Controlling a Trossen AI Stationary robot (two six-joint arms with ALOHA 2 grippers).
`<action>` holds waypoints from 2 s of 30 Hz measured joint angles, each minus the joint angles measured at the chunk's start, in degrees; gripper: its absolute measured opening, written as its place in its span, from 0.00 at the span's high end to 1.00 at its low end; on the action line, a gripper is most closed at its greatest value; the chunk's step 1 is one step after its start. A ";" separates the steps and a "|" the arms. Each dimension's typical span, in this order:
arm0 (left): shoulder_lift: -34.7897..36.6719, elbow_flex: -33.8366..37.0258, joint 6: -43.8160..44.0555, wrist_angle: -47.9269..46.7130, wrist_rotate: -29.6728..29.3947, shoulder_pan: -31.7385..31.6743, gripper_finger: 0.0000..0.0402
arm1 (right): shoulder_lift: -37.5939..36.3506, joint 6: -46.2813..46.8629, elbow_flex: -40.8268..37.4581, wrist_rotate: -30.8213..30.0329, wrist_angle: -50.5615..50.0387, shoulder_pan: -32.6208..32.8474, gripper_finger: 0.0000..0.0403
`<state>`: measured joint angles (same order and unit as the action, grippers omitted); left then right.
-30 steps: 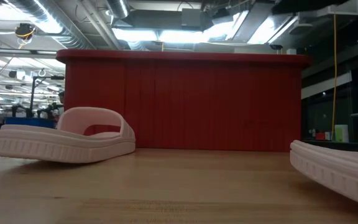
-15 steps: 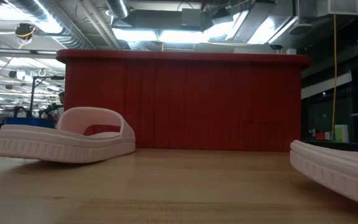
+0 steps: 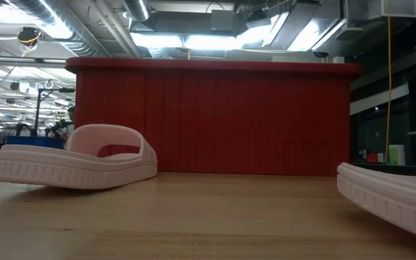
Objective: Pick and place slides into bin
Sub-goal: Put the bottom pink slipper into the red bin
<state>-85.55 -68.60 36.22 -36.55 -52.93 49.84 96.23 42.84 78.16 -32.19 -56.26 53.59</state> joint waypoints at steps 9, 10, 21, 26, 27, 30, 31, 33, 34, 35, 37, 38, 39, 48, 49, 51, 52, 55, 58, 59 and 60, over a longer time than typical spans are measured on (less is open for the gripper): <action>-0.01 0.00 -0.02 0.85 0.83 0.00 1.00 | 6.62 11.20 0.29 7.94 -1.01 2.64 0.98; -0.01 0.00 0.03 0.86 1.23 0.00 1.00 | 6.83 11.89 0.28 7.93 -0.95 2.97 0.98; -0.01 0.00 0.08 0.85 3.16 0.00 0.98 | 8.25 18.33 0.28 5.59 2.38 3.86 0.92; -0.01 0.00 0.10 0.93 3.13 0.00 0.98 | 11.20 18.20 0.28 5.70 2.15 4.12 0.84; -0.01 0.00 0.10 0.93 3.14 0.00 0.98 | 11.95 18.20 0.28 5.73 2.14 4.17 0.82; -0.01 0.00 0.10 0.93 3.31 0.00 0.97 | 13.80 17.91 0.23 5.73 2.11 4.16 0.76; 0.00 0.00 0.08 0.93 3.29 0.00 0.96 | 14.19 17.58 0.23 5.71 2.11 4.15 0.74; 0.00 0.00 0.10 0.91 3.31 0.00 0.95 | 14.62 16.98 0.21 5.71 2.11 4.14 0.70; 0.01 0.00 0.10 0.91 3.30 -0.02 0.95 | 14.72 16.84 0.23 5.71 2.13 4.14 0.69; -0.01 0.00 0.09 0.90 3.28 -0.07 0.94 | 14.74 16.71 0.22 5.73 2.10 4.14 0.68; -0.01 0.00 0.08 0.88 2.87 -0.09 0.93 | 14.74 16.45 0.21 5.70 2.10 4.14 0.66; 0.00 0.00 0.09 0.88 2.56 -0.08 0.93 | 14.74 15.94 0.23 5.68 2.09 4.14 0.65; 0.01 0.00 0.09 0.87 2.05 -0.09 0.93 | 14.74 15.34 0.21 5.68 2.09 4.14 0.64; -0.01 0.00 0.07 0.85 0.93 -0.09 0.90 | 14.74 13.78 0.21 5.29 2.10 3.97 0.63; 0.01 0.00 0.07 0.85 0.90 -0.09 0.90 | 14.74 13.68 0.21 5.27 2.09 3.97 0.63; 0.01 0.00 0.07 0.85 0.64 -0.09 0.90 | 14.74 13.55 0.21 4.87 2.04 3.99 0.63; 0.00 0.00 0.10 0.85 0.32 -0.09 0.90 | 14.74 13.50 0.23 4.83 2.07 3.97 0.63; 0.01 0.00 0.08 0.84 0.00 -0.08 0.90 | 14.74 13.46 0.23 4.65 2.03 3.93 0.64; 0.01 0.00 0.09 0.82 -0.04 -0.09 0.90 | 14.74 13.46 0.23 3.35 2.03 3.93 0.64; 0.01 0.00 0.07 0.82 -0.04 -0.09 0.89 | 14.74 13.45 0.22 3.08 2.05 3.92 0.64; 0.01 0.00 0.07 0.84 -0.04 -0.09 0.89 | 14.74 13.43 0.21 2.76 2.07 3.89 0.64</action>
<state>-85.54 -68.60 36.29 -35.71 -52.97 49.76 110.98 56.26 78.37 -29.42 -54.19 57.48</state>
